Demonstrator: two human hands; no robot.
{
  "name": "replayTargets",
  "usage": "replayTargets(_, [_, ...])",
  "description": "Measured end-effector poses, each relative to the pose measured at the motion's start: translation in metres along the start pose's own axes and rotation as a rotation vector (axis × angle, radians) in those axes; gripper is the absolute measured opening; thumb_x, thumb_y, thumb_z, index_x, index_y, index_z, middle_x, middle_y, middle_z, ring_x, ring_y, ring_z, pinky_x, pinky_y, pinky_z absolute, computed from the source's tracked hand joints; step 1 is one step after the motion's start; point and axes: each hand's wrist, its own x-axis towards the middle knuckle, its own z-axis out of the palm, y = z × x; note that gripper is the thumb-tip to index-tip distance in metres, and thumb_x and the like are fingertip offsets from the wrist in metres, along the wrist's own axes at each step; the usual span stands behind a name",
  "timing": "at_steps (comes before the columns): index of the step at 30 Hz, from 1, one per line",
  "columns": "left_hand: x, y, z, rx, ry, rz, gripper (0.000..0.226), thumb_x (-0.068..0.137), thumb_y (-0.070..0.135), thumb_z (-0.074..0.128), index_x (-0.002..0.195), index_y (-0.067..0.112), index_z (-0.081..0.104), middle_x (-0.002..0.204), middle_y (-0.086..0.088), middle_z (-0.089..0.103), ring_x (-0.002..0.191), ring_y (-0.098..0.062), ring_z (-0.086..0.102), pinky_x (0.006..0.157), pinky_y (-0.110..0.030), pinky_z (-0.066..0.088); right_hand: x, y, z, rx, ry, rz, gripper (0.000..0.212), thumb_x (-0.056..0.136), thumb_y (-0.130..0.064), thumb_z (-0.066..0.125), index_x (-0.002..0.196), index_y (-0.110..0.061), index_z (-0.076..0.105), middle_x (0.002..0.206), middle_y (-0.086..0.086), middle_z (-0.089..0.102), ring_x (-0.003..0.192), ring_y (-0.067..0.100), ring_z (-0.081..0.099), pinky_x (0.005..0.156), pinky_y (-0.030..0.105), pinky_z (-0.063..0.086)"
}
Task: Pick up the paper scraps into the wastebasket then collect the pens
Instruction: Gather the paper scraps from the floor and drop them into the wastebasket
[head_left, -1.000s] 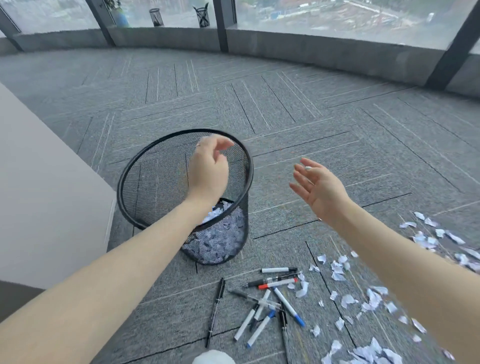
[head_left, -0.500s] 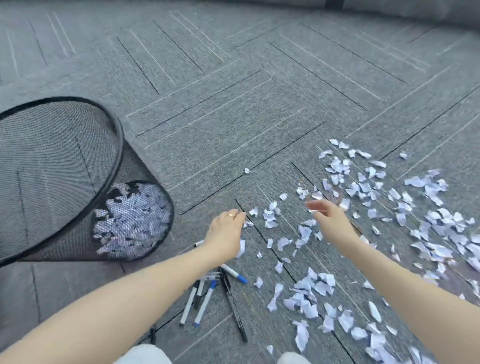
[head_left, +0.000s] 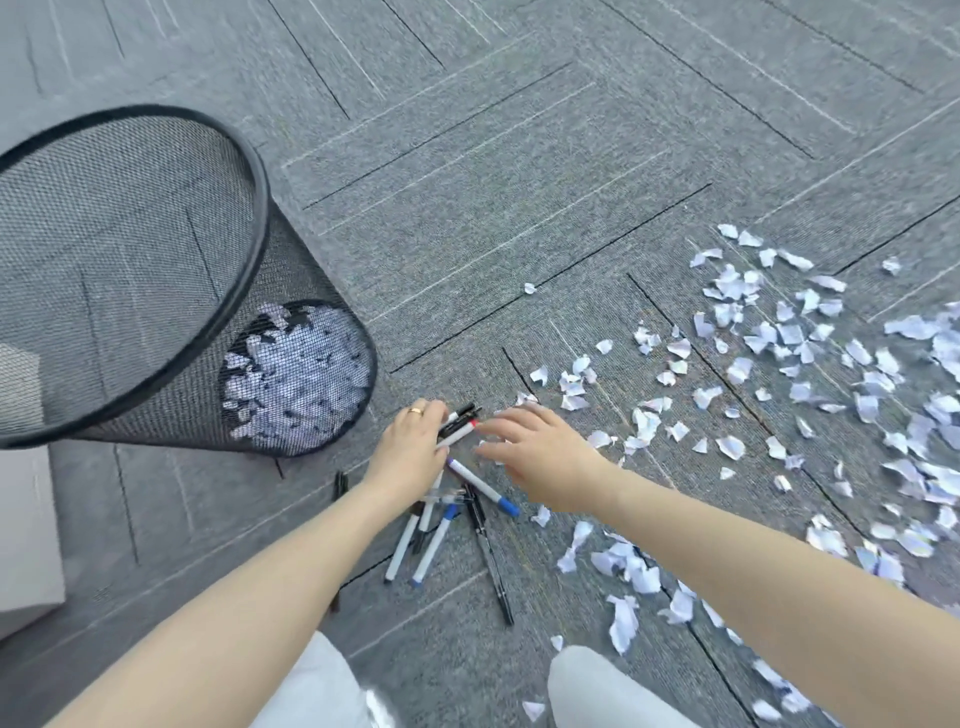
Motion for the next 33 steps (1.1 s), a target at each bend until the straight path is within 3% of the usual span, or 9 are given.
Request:
replayTargets(3, [-0.007, -0.005, 0.0, 0.01, 0.004, -0.028, 0.019, 0.086, 0.011, 0.054, 0.103, 0.012, 0.045, 0.108, -0.004, 0.048, 0.102, -0.022, 0.046, 0.085, -0.032, 0.039, 0.003, -0.006, 0.008, -0.188, -0.153, -0.059, 0.062, 0.089, -0.011, 0.044, 0.145, -0.025, 0.022, 0.155, -0.004, 0.014, 0.143, 0.021, 0.007, 0.113, 0.048, -0.006])
replayTargets(7, [-0.015, 0.001, 0.0, 0.049, 0.101, 0.068, 0.019, 0.088, 0.012, 0.048, 0.107, 0.013, 0.051, 0.113, -0.002, 0.047, 0.104, -0.02, 0.045, 0.092, -0.032, 0.034, -0.013, 0.007, 0.015, -0.238, -0.185, -0.031, 0.062, 0.092, -0.019, 0.041, 0.148, -0.023, 0.014, 0.156, -0.006, 0.011, 0.144, 0.02, 0.006, 0.11, 0.049, -0.01])
replayTargets(12, [-0.008, 0.035, 0.003, -0.032, 0.144, 0.28, 0.026, 0.089, 0.006, 0.047, 0.112, 0.011, 0.059, 0.113, -0.002, 0.053, 0.101, -0.02, 0.049, 0.085, -0.026, 0.033, -0.046, 0.027, 0.015, -0.215, 0.073, 0.066, 0.045, 0.069, -0.024, 0.075, 0.112, -0.025, 0.064, 0.115, -0.006, 0.064, 0.108, 0.017, 0.061, 0.102, 0.055, 0.03])
replayTargets(15, [0.005, 0.06, 0.014, -0.1, 0.082, 0.196, 0.035, 0.09, 0.005, 0.044, 0.124, 0.011, 0.052, 0.122, -0.003, 0.048, 0.11, -0.021, 0.045, 0.092, -0.03, 0.037, -0.062, 0.041, 0.012, -0.082, 0.278, 0.222, 0.019, 0.073, -0.019, 0.072, 0.091, -0.024, 0.069, 0.099, -0.004, 0.065, 0.093, 0.02, 0.064, 0.099, 0.052, 0.037])
replayTargets(19, [0.008, 0.083, 0.026, -0.206, 0.077, 0.023, 0.039, 0.09, 0.003, 0.044, 0.128, 0.012, 0.049, 0.124, -0.004, 0.045, 0.115, -0.021, 0.042, 0.096, -0.032, 0.04, -0.065, 0.054, -0.002, 0.089, 0.426, 0.434, 0.016, 0.084, -0.013, 0.057, 0.096, -0.014, 0.067, 0.107, 0.004, 0.061, 0.096, 0.027, 0.058, 0.092, 0.044, 0.043])
replayTargets(25, [0.007, 0.111, 0.022, -0.401, -0.071, 0.267, 0.033, 0.093, 0.007, 0.042, 0.123, 0.014, 0.055, 0.119, 0.0, 0.049, 0.101, -0.016, 0.052, 0.088, -0.029, 0.043, -0.041, 0.073, -0.018, 0.147, 0.329, 0.549, 0.039, 0.089, -0.011, 0.045, 0.126, -0.017, 0.05, 0.14, 0.002, 0.041, 0.128, 0.022, 0.037, 0.109, 0.039, 0.024])
replayTargets(28, [0.033, 0.112, 0.015, -0.415, 0.023, 0.062, 0.042, 0.09, 0.009, 0.046, 0.133, 0.013, 0.046, 0.132, -0.006, 0.042, 0.121, -0.024, 0.041, 0.102, -0.033, 0.033, -0.014, 0.082, -0.025, 0.169, 0.292, 0.538, 0.048, 0.087, -0.011, 0.043, 0.134, -0.019, 0.042, 0.147, 0.002, 0.033, 0.135, 0.021, 0.028, 0.112, 0.038, 0.017])
replayTargets(31, [0.051, 0.111, 0.004, -0.392, -0.127, -0.249, 0.056, 0.093, 0.016, 0.046, 0.145, 0.015, 0.024, 0.151, -0.007, 0.016, 0.137, -0.028, 0.016, 0.11, -0.038, 0.021, 0.004, 0.09, -0.026, 0.233, 0.184, 0.564, 0.049, 0.09, -0.016, 0.04, 0.138, -0.022, 0.037, 0.149, 0.0, 0.029, 0.137, 0.021, 0.025, 0.113, 0.041, 0.015])
replayTargets(33, [0.048, 0.116, 0.004, -0.404, -0.168, -0.243, 0.055, 0.093, 0.013, 0.043, 0.145, 0.017, 0.025, 0.153, -0.003, 0.011, 0.139, -0.026, 0.009, 0.111, -0.038, 0.018, -0.002, 0.09, -0.021, 0.21, 0.117, 0.509, 0.04, 0.091, -0.019, 0.04, 0.13, -0.022, 0.048, 0.142, -0.001, 0.038, 0.131, 0.021, 0.033, 0.111, 0.041, 0.021])
